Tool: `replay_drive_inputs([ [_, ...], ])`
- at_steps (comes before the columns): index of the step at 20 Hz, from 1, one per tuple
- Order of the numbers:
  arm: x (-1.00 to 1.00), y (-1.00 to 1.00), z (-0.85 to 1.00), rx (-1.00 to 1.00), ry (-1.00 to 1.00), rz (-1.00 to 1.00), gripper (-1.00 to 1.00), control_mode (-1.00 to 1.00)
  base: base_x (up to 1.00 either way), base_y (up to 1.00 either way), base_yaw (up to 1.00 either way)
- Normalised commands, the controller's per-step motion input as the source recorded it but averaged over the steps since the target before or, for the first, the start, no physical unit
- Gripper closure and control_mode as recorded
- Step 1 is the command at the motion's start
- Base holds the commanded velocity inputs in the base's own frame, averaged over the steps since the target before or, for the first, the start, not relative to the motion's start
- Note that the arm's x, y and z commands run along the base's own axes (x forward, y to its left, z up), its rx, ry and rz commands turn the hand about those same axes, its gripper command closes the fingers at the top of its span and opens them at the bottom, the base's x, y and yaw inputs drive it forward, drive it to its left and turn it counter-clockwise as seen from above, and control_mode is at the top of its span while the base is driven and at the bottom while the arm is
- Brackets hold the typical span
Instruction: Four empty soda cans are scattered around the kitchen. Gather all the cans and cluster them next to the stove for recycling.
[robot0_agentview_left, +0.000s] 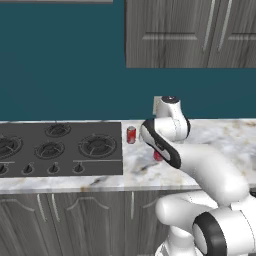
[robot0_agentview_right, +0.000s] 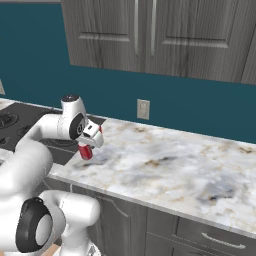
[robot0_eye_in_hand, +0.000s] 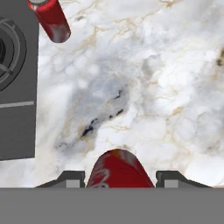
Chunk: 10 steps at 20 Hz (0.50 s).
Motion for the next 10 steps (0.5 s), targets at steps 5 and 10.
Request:
replay_drive_inputs([
  [5,0.45,0.19,-0.08,0.00,0.02,0.04,1.00,-1.00,0.00,0.00,0.00],
  [10,0.42,0.25,-0.09,0.00,0.01,0.04,1.00,-1.00,0.00,0.00,0.00],
])
